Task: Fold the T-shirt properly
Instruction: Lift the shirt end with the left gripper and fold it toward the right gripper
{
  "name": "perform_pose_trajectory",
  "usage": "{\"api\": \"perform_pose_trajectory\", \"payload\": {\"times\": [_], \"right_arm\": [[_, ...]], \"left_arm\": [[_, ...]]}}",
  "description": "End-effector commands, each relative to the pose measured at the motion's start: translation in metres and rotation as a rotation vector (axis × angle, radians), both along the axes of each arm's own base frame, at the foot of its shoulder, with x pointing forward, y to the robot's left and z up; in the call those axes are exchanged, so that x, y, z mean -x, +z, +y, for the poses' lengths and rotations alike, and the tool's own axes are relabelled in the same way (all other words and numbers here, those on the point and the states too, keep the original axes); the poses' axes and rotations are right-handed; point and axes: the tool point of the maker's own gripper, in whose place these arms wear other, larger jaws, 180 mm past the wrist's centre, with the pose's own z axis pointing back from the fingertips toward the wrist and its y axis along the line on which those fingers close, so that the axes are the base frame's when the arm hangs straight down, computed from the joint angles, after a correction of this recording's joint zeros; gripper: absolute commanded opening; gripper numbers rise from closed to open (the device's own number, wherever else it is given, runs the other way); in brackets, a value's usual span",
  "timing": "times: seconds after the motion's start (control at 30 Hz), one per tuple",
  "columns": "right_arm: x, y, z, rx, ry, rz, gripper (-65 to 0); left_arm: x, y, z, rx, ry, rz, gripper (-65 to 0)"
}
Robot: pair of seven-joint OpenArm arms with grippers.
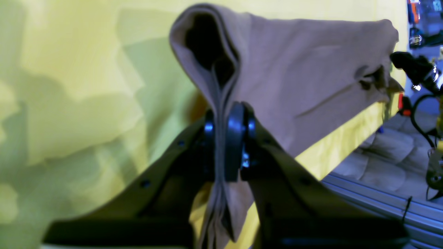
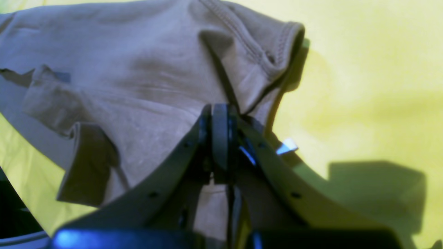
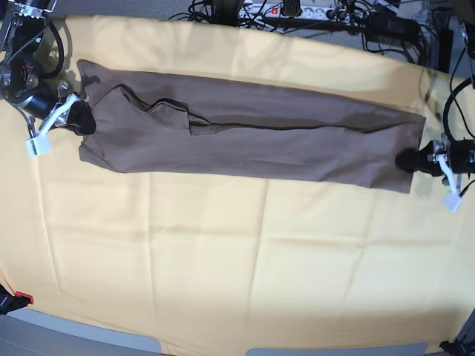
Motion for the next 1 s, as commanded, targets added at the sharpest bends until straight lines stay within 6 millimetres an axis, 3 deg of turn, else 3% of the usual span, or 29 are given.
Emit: {"api": "perform_pose_trajectory", "payload": {"times": [0.0, 0.2, 0.33, 0.63, 0.97], "right_arm": [[-0.008, 0.013, -0.001, -0.003, 0.002, -0.054, -65.0], [-0.003, -0.003, 0.008, 0.010, -0.012, -0.018, -65.0], [-0.003, -0.004, 0.012, -0.002, -0.016, -0.019, -65.0], [-0.003, -0.004, 0.012, -0.002, -0.016, -0.021, -65.0], [-0.003, -0.004, 0.012, -0.002, -0.016, -0.020, -65.0]], "left_arm": [[-0.011, 0.024, 0.003, -0.011, -0.010, -0.069, -65.0], [-0.016, 0.053, -0.031, -0.043, -0.142, -0.185, -65.0], [-0.017, 0.061, -0.057, -0.025, -0.203, -0.238, -65.0], [-0.009, 0.037, -0.114, 0.137, -0.235, -0.223, -65.0], [-0.010, 0.034, -0.168, 0.291, -0.262, -0.249, -65.0]]}}
